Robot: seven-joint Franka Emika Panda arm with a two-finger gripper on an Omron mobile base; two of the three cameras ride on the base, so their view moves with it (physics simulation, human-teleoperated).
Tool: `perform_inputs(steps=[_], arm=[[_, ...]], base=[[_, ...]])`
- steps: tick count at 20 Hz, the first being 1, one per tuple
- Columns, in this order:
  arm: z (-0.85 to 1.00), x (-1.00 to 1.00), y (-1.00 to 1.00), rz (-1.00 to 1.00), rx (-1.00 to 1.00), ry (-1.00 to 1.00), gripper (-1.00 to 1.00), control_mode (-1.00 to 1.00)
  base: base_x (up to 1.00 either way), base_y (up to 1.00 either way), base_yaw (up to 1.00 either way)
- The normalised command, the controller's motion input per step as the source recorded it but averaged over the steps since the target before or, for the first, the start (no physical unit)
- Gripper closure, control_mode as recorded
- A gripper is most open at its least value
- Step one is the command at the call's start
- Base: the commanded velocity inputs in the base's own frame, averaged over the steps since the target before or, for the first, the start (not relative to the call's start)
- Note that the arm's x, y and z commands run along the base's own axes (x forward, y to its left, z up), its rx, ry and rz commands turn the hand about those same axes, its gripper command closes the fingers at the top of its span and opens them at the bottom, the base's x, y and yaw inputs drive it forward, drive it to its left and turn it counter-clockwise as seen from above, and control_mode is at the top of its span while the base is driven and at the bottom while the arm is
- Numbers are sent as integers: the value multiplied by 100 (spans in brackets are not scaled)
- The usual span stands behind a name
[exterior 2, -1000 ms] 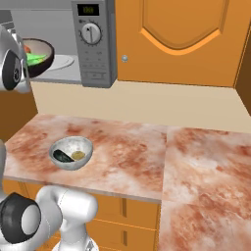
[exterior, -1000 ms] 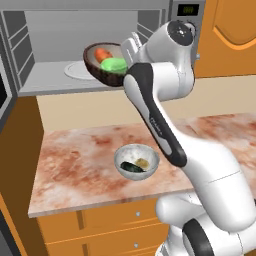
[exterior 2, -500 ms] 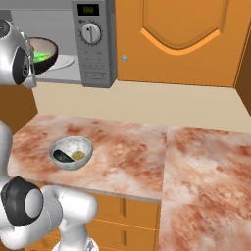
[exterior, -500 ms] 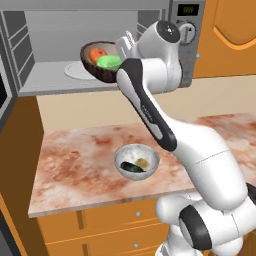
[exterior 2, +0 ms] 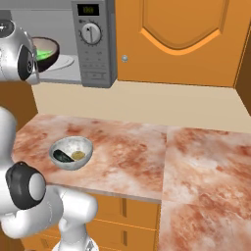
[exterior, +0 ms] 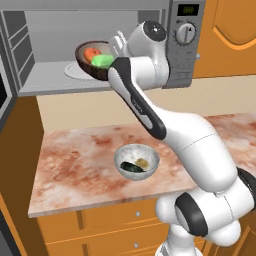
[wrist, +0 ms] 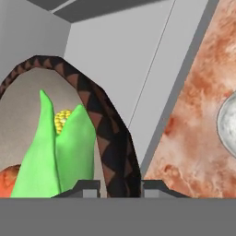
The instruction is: Place the bowl containing the squash and corn in the microwave. Close the microwave door and press the start button to microwave the meal.
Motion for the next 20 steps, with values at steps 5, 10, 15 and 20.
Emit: perform_inputs(steps=[5,10,15,20], arm=[[0,51,5,-2,0,0,100,-100],[0,47,12,-3,-1,0,100,-100],[0,40,22,-3,-4,0,100,-100],[-12,37,18,-3,-5,0,100,-100]], base=[[0,0,0],[0,0,0],[0,0,0],[0,0,0]])
